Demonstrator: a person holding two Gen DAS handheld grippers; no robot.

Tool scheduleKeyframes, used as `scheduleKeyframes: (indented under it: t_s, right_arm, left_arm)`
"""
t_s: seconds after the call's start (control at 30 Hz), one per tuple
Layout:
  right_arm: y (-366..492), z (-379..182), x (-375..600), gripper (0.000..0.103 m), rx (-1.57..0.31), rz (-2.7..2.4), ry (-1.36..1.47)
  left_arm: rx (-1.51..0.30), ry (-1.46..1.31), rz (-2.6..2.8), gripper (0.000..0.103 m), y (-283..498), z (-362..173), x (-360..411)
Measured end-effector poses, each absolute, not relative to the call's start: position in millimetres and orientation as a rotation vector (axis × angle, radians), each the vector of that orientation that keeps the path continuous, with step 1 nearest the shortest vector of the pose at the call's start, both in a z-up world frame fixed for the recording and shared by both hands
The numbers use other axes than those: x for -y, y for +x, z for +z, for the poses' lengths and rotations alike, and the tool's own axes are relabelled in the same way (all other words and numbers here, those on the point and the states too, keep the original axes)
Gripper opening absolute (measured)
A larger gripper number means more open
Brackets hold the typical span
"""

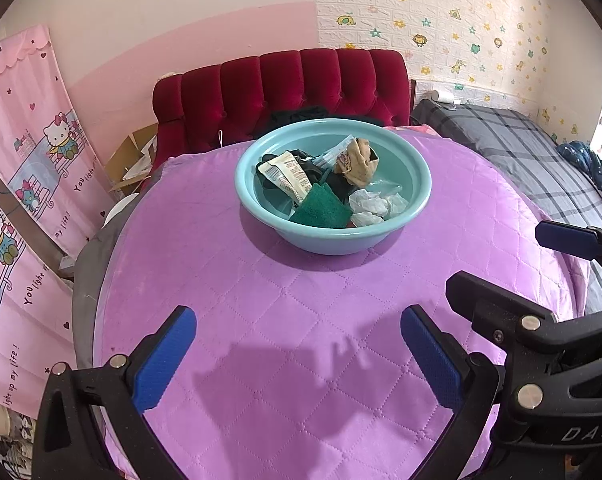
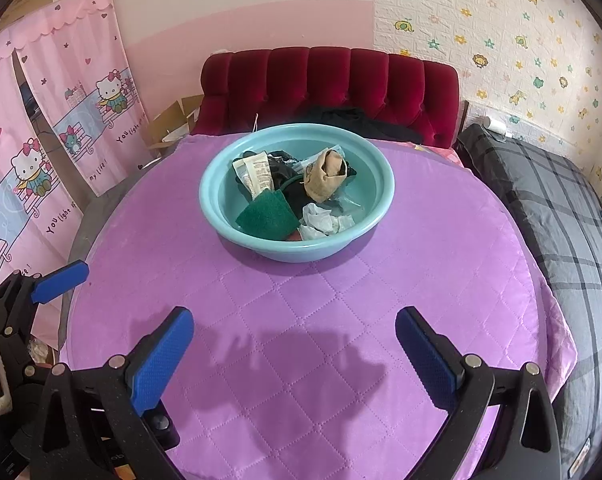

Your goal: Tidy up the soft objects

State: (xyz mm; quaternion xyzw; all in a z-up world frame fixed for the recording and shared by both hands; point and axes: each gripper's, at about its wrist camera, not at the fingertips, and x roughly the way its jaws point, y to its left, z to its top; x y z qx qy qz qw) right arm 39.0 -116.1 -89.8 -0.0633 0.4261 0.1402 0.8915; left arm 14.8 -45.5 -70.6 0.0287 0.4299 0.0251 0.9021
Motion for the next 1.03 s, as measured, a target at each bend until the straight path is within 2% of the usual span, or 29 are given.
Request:
scheduleKeyframes:
  t_s: [1.03]
  right_arm:
    - [44.3,-88.3,122.0,0.103,-0.884,0.299,-0.125]
  left_arm:
    - [-0.896,0.047,0.050,0.103,19.8,-71.5,51.7]
